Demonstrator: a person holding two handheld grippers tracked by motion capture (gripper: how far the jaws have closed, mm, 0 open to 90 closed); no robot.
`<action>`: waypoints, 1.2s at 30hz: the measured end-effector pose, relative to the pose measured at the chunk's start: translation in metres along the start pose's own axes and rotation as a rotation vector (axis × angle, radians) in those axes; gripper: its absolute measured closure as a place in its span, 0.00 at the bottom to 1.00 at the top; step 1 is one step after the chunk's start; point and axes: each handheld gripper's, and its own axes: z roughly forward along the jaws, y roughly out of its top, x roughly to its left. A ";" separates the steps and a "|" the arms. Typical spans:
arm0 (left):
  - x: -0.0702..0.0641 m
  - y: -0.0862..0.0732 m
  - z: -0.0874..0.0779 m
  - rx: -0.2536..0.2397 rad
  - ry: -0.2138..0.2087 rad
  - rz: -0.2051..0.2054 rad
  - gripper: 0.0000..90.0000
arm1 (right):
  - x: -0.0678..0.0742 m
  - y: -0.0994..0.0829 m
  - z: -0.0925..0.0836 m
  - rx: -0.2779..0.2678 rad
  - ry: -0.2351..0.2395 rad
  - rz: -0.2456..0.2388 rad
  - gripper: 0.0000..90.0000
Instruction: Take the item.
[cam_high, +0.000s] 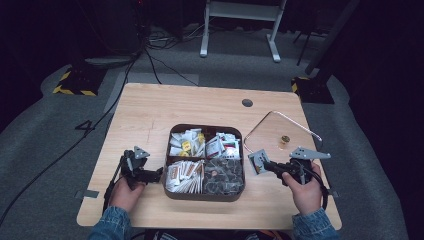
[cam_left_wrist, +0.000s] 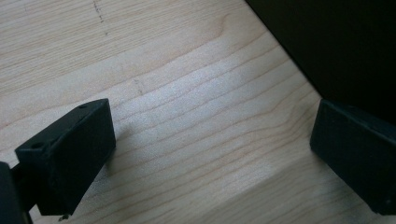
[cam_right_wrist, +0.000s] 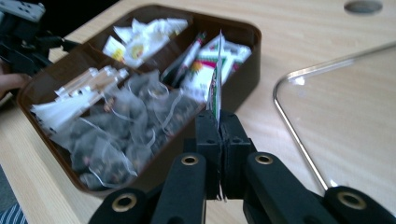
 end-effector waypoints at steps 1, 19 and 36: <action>0.000 0.000 0.000 0.000 0.000 0.000 0.00 | -0.001 -0.003 0.000 0.009 0.002 0.012 0.99; 0.000 0.000 0.000 0.000 0.000 0.000 0.00 | -0.019 -0.039 0.017 0.148 -0.053 0.129 0.95; -0.001 0.000 -0.001 0.001 0.002 -0.002 0.01 | -0.029 -0.041 0.018 0.091 -0.260 0.046 0.48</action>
